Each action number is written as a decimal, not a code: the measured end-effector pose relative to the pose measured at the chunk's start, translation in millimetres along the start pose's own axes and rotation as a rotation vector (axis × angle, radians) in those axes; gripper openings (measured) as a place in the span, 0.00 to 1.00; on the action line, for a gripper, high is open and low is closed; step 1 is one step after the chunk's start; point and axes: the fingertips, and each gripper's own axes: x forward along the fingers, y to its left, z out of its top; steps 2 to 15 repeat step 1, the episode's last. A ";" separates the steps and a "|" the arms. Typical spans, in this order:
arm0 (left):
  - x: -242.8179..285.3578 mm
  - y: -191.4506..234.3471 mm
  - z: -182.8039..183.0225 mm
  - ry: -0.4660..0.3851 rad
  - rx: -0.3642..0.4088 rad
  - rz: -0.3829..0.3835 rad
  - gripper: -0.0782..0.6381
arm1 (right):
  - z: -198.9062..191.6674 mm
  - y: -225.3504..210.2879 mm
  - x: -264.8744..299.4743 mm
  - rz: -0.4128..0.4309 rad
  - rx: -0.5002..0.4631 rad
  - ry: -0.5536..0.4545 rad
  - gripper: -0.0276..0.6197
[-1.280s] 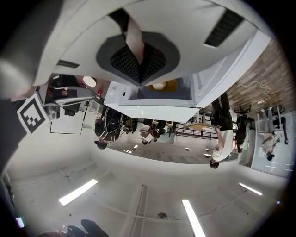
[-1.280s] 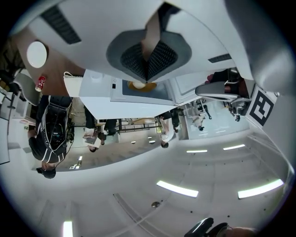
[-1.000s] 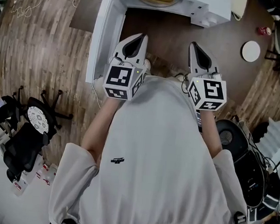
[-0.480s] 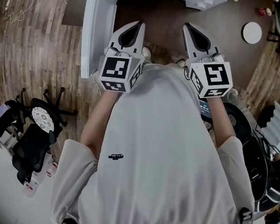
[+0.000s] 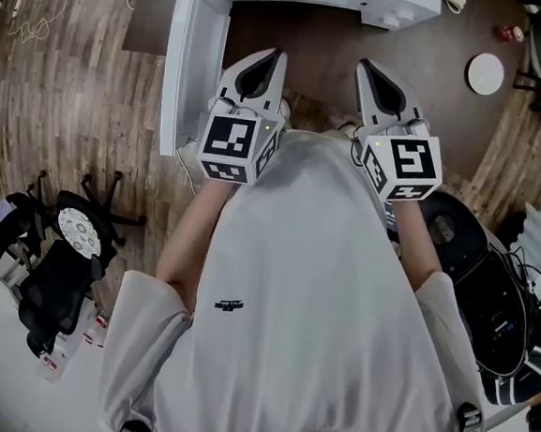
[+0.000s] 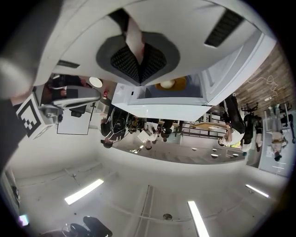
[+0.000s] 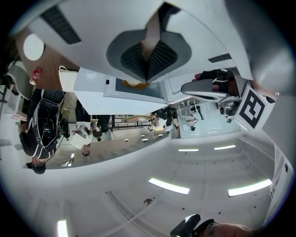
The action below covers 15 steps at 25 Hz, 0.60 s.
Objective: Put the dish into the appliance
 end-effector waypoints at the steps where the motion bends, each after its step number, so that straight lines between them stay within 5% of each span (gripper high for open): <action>1: 1.6 3.0 1.3 -0.001 -0.001 0.000 0.10 | 1.6 0.5 3.4 0.001 0.000 0.000 0.05; 15: 1.6 3.0 1.3 -0.001 -0.001 0.000 0.10 | 1.6 0.5 3.4 0.001 0.000 0.000 0.05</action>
